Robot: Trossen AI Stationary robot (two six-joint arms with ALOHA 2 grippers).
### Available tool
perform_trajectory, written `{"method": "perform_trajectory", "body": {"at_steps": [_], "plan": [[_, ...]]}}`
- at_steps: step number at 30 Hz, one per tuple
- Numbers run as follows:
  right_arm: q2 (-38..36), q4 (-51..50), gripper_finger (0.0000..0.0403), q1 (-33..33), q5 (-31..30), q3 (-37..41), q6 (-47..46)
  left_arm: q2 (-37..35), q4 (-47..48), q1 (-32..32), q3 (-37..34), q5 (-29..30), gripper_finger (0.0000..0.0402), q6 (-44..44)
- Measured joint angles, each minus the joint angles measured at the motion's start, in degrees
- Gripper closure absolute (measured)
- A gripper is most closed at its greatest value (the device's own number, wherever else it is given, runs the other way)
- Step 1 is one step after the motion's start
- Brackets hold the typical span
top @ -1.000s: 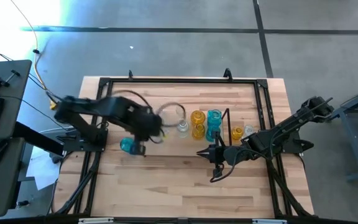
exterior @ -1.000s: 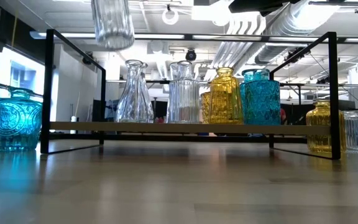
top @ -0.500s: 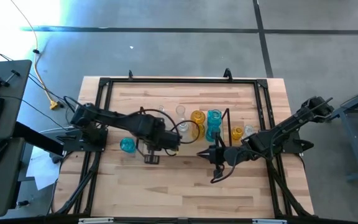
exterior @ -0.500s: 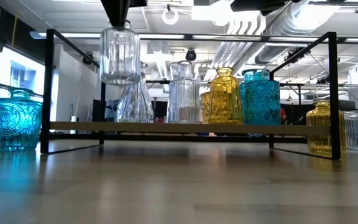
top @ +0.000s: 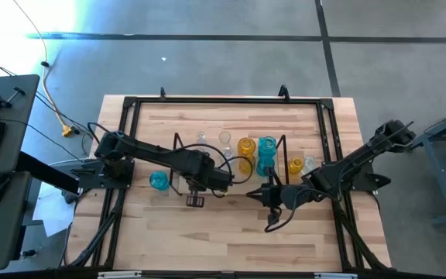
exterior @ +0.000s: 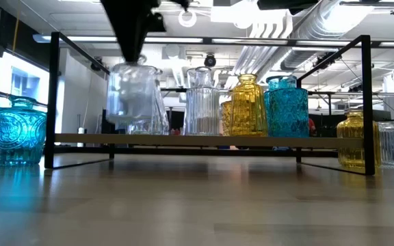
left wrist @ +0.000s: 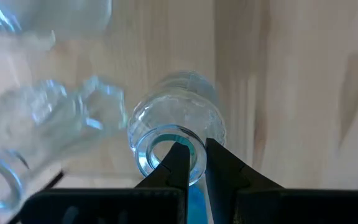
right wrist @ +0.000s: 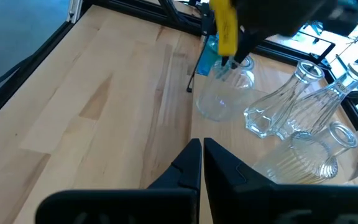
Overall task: Sort vases onto shelf
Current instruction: Put the transparent vase on the shelf aligned with the other transparent vases
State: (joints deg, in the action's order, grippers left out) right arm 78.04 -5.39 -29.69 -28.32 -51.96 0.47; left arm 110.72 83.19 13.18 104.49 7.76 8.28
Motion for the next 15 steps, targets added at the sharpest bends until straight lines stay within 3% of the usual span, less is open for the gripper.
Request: {"method": "perform_trajectory", "body": {"at_steps": [15], "plan": [[0.0, -0.16, 0.0403, 0.0, -0.02, 0.0, -0.02, -0.11, -1.85, -2.35, -3.72, -0.62, 0.0386, -0.94]]}}
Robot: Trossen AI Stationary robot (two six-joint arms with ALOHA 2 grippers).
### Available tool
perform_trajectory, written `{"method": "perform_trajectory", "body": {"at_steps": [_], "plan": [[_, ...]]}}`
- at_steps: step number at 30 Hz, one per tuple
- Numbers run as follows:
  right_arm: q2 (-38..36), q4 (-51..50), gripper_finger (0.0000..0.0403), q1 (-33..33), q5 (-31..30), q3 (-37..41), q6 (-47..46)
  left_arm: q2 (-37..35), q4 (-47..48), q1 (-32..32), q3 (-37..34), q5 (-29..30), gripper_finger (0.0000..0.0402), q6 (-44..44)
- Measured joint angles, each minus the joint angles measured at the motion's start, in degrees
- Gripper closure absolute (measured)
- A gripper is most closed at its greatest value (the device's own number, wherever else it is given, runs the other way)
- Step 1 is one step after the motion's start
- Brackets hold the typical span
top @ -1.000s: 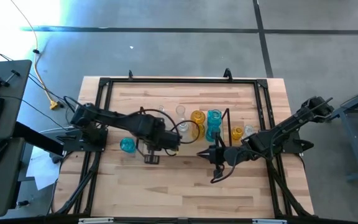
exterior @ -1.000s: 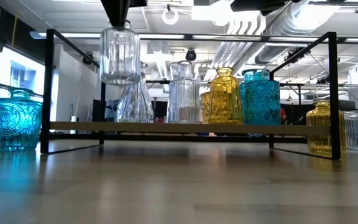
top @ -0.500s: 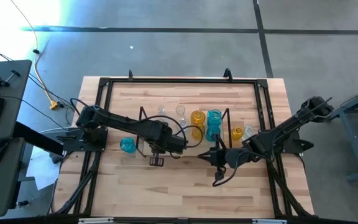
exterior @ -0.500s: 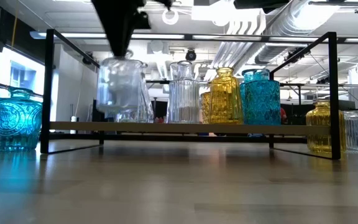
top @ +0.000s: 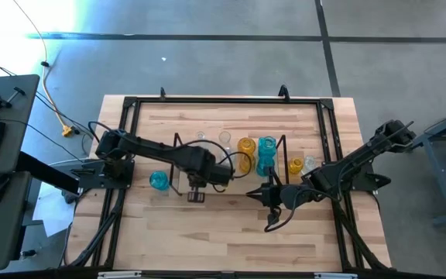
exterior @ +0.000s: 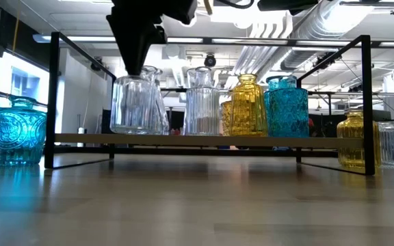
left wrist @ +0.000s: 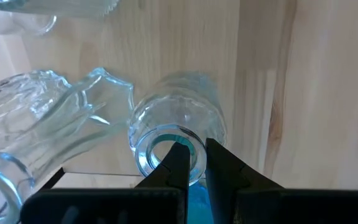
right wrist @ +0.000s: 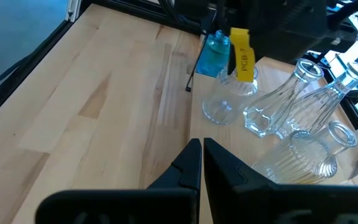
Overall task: Sort vases onto shelf
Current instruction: Put the transparent vase on the shelf aligned with the other transparent vases
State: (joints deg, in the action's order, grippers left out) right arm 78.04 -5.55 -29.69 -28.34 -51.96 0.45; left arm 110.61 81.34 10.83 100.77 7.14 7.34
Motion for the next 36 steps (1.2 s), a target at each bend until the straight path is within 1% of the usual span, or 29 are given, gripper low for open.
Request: {"method": "perform_trajectory", "body": {"at_steps": [8, 18, 29, 32, 36], "plan": [[0.0, -0.26, 0.0403, 0.0, -0.01, 0.0, -0.17, 0.0, 0.03, -0.04, 0.0, -0.11, 0.0362, -0.1], [0.0, -0.28, 0.0403, 0.0, -0.02, 0.0, -0.41, -0.37, -0.37, -0.02, -2.12, 0.77, 0.0365, 0.05], [0.0, -0.17, 0.0403, 0.0, -0.02, 0.0, -0.31, -2.32, 0.56, -0.09, -2.38, 1.16, 0.03, 0.97], [0.0, 0.07, 0.0403, 0.0, -0.04, 0.0, -0.1, -2.51, 0.44, -0.09, -2.38, 1.16, 0.0291, 0.67], [0.0, 0.22, 0.0403, 0.0, -0.04, 0.0, 0.0, -2.56, 0.46, -0.07, -2.38, 2.17, 0.0291, -0.11]]}}
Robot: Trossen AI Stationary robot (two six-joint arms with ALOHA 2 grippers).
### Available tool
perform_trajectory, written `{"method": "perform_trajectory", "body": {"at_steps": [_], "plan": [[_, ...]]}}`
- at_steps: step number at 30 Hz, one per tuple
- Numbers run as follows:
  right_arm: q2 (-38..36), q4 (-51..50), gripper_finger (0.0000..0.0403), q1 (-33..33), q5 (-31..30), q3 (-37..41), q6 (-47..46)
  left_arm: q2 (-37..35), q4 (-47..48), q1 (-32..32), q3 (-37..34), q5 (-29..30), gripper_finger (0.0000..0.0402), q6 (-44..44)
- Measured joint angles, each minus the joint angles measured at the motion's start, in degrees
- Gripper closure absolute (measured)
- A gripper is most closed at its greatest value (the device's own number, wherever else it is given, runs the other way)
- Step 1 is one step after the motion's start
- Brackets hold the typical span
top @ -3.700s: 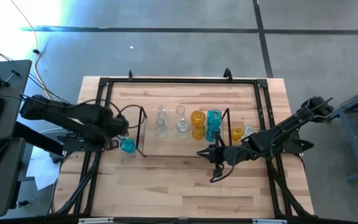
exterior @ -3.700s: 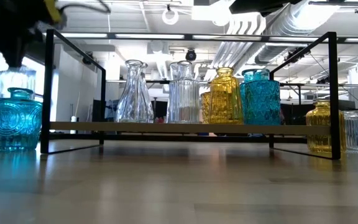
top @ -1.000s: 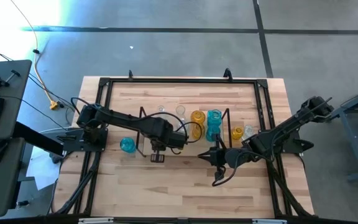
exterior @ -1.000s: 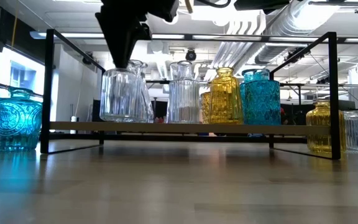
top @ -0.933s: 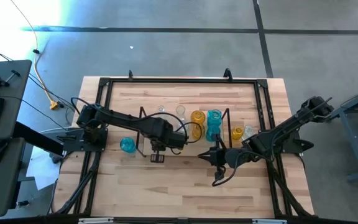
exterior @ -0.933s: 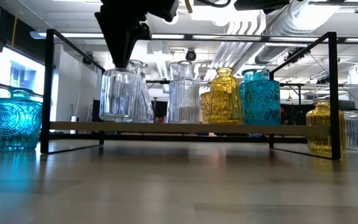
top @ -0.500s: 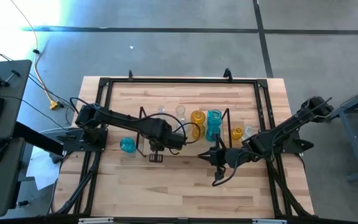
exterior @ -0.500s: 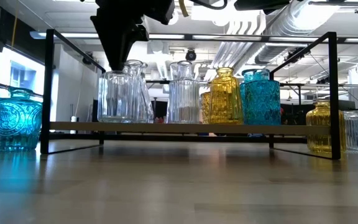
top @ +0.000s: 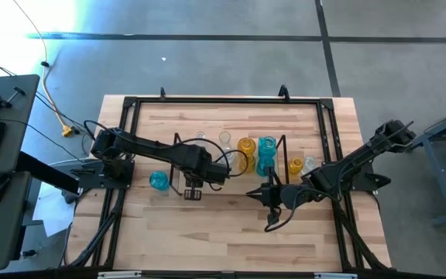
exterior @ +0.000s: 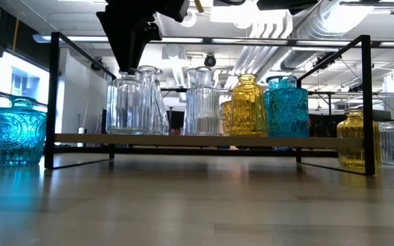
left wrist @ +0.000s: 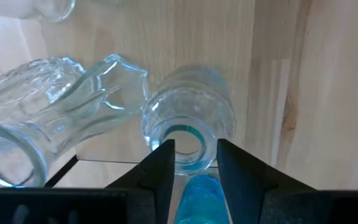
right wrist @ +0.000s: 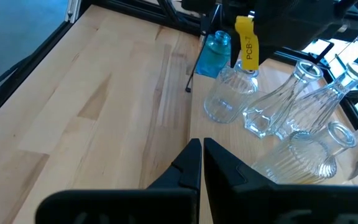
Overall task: Sort vases onto shelf
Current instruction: Put the transparent vase on the shelf aligned with the other transparent vases
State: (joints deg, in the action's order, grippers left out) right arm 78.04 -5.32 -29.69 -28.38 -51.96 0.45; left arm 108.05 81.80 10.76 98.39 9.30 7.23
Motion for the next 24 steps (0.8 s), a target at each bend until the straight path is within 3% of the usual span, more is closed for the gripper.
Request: {"method": "perform_trajectory", "body": {"at_steps": [12, 16, 24], "plan": [[0.0, 0.04, 0.0403, 0.02, 0.0, 0.0, 0.02, -1.29, 1.58, 0.16, 2.38, 1.83, 0.0325, -0.92], [0.0, 0.03, 0.0403, 0.02, 0.0, 0.0, 0.01, -1.33, 3.65, 0.25, 2.82, -0.41, 0.0337, -0.47], [0.0, 0.02, 0.0403, 0.02, 0.0, 0.0, 0.02, -1.29, 8.08, 0.29, -0.66, -1.62, 0.039, 1.64]]}}
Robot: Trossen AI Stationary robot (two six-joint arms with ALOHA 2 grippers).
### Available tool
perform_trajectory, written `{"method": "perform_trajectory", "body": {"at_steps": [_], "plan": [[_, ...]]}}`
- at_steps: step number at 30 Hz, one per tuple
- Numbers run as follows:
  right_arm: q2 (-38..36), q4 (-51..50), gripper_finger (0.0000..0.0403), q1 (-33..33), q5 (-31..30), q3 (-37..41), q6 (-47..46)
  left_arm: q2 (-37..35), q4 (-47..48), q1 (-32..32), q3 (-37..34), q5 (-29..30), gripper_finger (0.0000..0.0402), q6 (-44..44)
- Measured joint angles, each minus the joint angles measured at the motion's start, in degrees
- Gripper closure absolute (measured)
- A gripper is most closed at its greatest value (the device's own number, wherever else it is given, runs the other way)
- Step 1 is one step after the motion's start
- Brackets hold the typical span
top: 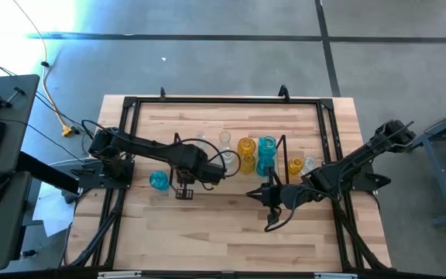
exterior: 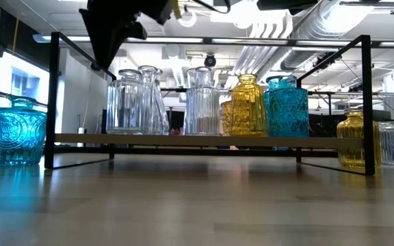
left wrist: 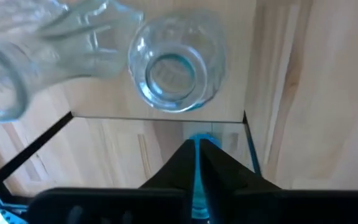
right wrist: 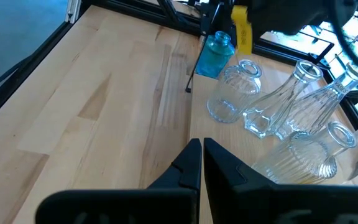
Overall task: Sort vases onto shelf
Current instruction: Put the transparent vase on the shelf aligned with the other transparent vases
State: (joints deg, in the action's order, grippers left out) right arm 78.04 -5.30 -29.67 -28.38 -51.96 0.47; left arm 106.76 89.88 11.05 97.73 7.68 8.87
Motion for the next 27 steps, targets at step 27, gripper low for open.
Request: {"method": "perform_trajectory", "body": {"at_steps": [27], "plan": [[0.0, 0.0, 0.0403, 0.0, 0.0, 0.0, 0.02, 0.04, -5.85, -1.68, -2.44, 1.01, 0.0401, -1.58]]}}
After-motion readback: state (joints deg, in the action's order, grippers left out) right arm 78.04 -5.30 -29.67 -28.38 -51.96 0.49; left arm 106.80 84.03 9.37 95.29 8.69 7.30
